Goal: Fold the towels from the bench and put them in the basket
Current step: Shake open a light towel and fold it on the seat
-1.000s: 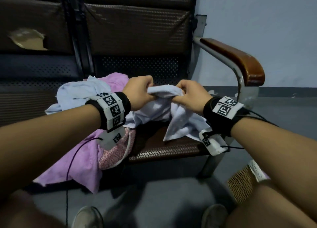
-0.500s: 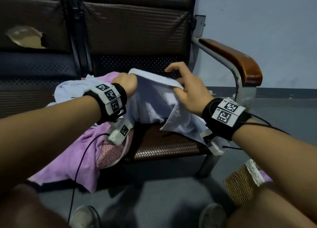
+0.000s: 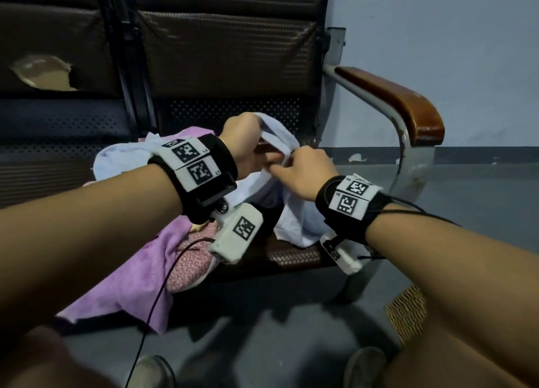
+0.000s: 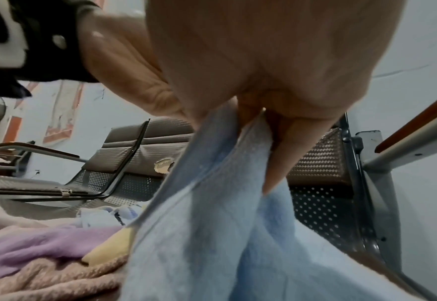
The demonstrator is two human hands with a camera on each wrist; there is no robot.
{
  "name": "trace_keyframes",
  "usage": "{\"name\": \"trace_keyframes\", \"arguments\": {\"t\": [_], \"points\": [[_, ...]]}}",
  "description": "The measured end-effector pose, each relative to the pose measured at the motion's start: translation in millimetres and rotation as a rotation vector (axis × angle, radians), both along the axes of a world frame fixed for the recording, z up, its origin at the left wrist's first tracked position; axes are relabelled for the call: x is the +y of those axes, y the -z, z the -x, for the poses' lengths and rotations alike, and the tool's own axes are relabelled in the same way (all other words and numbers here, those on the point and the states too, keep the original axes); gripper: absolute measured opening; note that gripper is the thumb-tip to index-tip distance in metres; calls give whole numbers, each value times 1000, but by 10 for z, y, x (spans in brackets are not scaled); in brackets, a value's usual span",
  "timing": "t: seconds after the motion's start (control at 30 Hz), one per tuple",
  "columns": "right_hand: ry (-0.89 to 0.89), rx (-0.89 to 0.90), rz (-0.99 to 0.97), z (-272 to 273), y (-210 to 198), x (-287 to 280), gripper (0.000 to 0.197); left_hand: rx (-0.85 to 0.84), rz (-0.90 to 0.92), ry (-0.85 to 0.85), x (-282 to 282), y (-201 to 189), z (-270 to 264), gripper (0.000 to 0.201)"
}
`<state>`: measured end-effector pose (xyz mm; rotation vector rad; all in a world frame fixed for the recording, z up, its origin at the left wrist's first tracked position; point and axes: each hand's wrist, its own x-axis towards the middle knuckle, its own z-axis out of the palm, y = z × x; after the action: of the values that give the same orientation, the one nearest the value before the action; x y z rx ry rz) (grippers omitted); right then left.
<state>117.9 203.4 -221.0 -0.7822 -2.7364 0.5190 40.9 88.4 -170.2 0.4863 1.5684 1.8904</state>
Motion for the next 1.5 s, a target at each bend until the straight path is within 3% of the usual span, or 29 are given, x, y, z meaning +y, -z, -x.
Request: {"name": "trace_keyframes", "arguments": {"t": [0.07, 0.1, 0.2, 0.33, 0.43, 0.57, 0.63, 0.7, 0.8, 0.9, 1.13, 1.3, 1.4, 1.5], "points": [[-13, -31, 11, 31, 13, 35, 30, 71, -21, 82, -31, -25, -25, 47], [-54, -39, 53, 37, 19, 52, 27, 66, -11, 38, -31, -28, -5, 47], [-137, -67, 209, 19, 45, 98, 38, 26, -35, -167, -29, -24, 162, 29], [-102, -155, 272, -28, 139, 166, 43, 9, -49, -251, -58, 52, 389, 31], [-14, -66, 203, -15, 127, 225, 35, 128, 73, -345, -105, 144, 543, 27], [2, 225, -73, -6, -45, 334, 18, 149, 120, -384, -201, 229, 701, 29], [-17, 163, -216, -32, -45, 374, 10, 169, 69, -423, -215, 212, 742, 30], [-26, -57, -268, -74, 36, 398, 12, 186, 25, -462, -224, 177, 768, 37], [-45, -238, -156, -105, 156, 446, 32, 194, 2, -434, -272, 173, 780, 40], [-22, -160, -104, -125, 136, 513, 39, 221, 36, -406, -348, 244, 830, 35], [-72, -138, -138, -260, 89, 595, 29, 169, 101, -454, -556, 387, 1022, 24], [-174, 51, -130, -335, 90, 586, 13, 271, 206, -365, -645, 436, 1054, 21], [-183, 45, -158, -347, 81, 588, 37, 190, 191, -321, -683, 423, 1022, 27], [-103, 13, -246, -318, 29, 598, 23, 350, 259, -219, -711, 452, 977, 27]]}}
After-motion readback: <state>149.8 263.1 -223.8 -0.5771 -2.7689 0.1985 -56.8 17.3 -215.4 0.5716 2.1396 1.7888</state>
